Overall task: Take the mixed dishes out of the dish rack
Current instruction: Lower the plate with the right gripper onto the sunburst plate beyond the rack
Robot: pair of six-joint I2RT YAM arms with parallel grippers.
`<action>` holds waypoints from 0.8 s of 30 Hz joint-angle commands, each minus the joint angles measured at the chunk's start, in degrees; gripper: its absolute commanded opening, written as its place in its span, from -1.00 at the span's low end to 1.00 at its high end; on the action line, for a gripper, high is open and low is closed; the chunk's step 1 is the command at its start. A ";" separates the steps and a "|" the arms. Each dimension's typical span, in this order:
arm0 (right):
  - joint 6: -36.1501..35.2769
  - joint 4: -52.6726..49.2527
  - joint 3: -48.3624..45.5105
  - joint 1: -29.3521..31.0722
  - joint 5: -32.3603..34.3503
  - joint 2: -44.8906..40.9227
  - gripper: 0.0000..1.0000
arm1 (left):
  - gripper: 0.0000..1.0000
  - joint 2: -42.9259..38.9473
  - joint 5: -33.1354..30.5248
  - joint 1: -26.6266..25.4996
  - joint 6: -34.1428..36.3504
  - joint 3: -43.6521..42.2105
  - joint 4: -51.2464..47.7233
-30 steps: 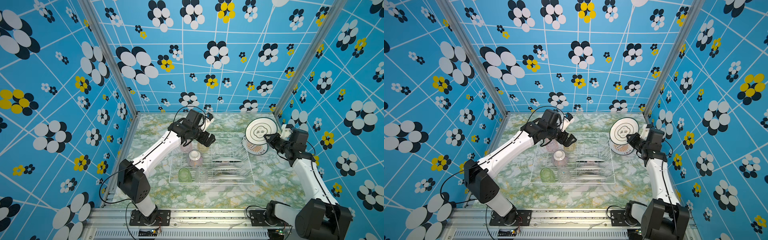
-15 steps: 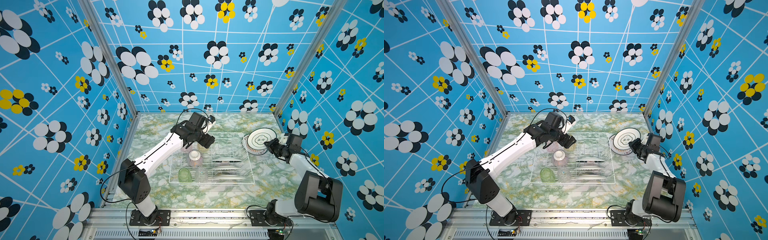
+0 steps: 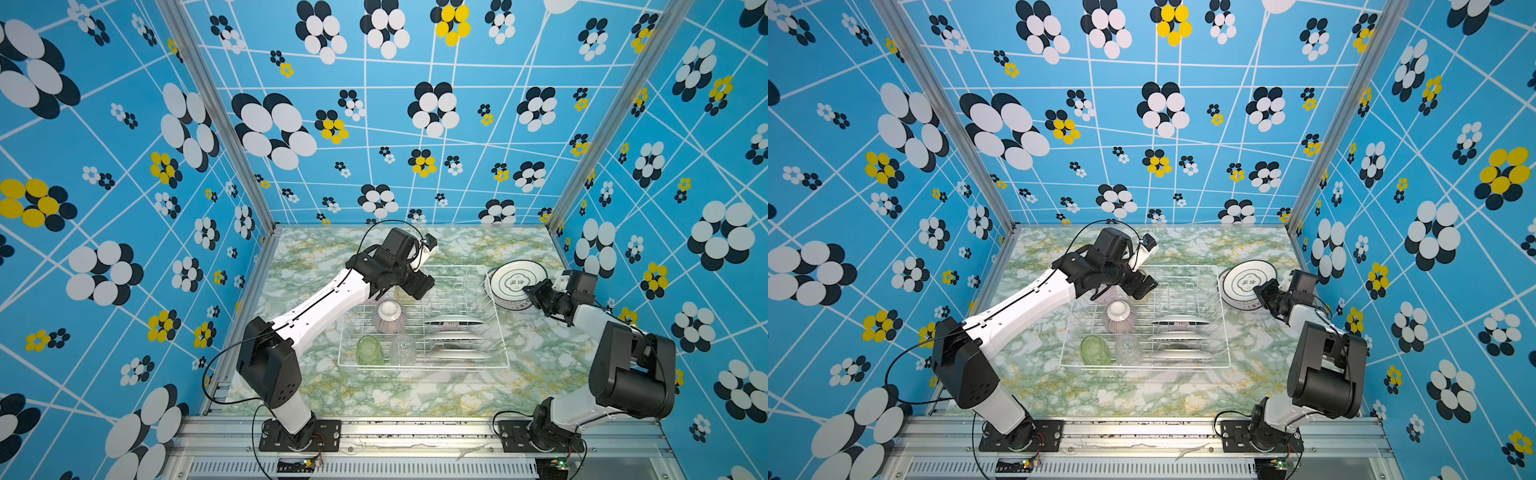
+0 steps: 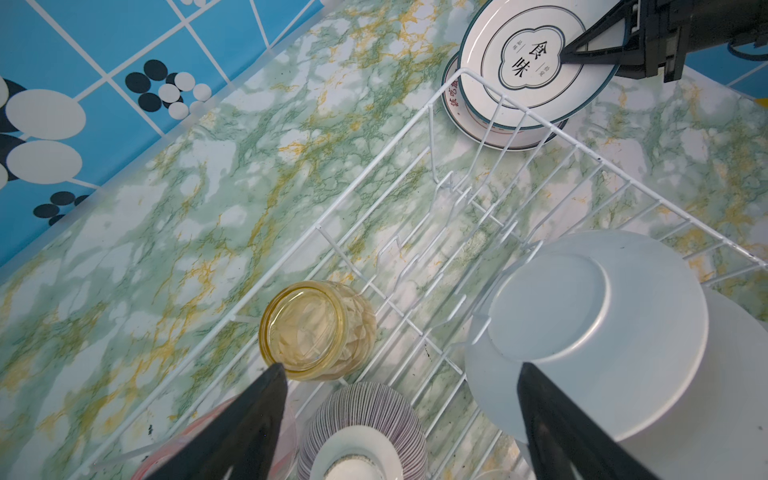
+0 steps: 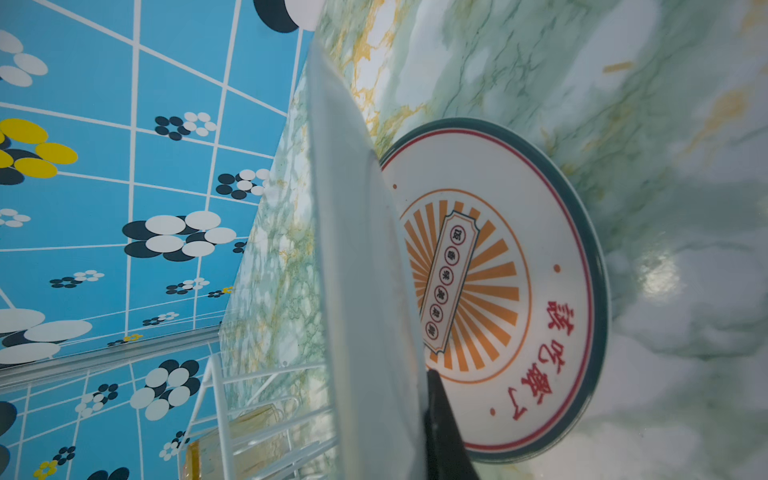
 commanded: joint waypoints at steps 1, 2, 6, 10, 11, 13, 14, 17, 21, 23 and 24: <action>0.79 3.79 -0.50 -0.23 -1.97 1.05 -0.86 | 0.76 1.47 0.12 -0.56 1.22 2.48 -0.52; 0.81 3.85 -0.50 -0.22 -2.06 1.28 -0.86 | 0.76 1.64 0.12 -0.56 1.22 2.62 -0.68; 0.57 3.71 -0.72 -0.23 -2.04 1.54 -0.80 | 0.76 2.18 0.03 -0.80 1.38 3.06 -1.12; -0.14 2.01 -0.49 -0.27 -1.75 1.74 -0.64 | 0.76 2.27 -0.05 -0.92 1.56 3.26 -1.51; -0.27 1.67 -0.36 -0.24 -1.80 1.76 -0.60 | 0.76 2.29 -0.05 -0.91 1.65 3.20 -1.64; -0.92 0.29 0.10 -0.27 -1.80 2.00 -0.56 | 0.76 2.29 -0.16 -1.01 1.79 3.26 -2.02; -1.32 -0.59 0.45 -0.16 -1.70 2.09 -0.54 | 0.77 2.27 -0.22 -1.01 1.83 3.23 -2.17; -2.33 -2.72 1.17 -0.23 -1.62 2.35 -0.50 | 0.79 2.41 -0.36 -1.10 1.88 3.33 -2.72; -3.70 -5.41 1.61 -0.23 -0.98 2.09 -0.37 | 0.80 2.86 -0.17 -1.18 2.14 4.07 -3.77; -4.90 -7.60 1.93 -0.27 -0.03 1.68 -0.29 | 0.79 3.14 -0.23 -1.18 2.35 4.37 -4.23; -5.66 -8.88 2.22 -0.28 0.65 1.40 -0.26 | 0.79 3.24 -0.23 -1.26 2.48 4.47 -4.37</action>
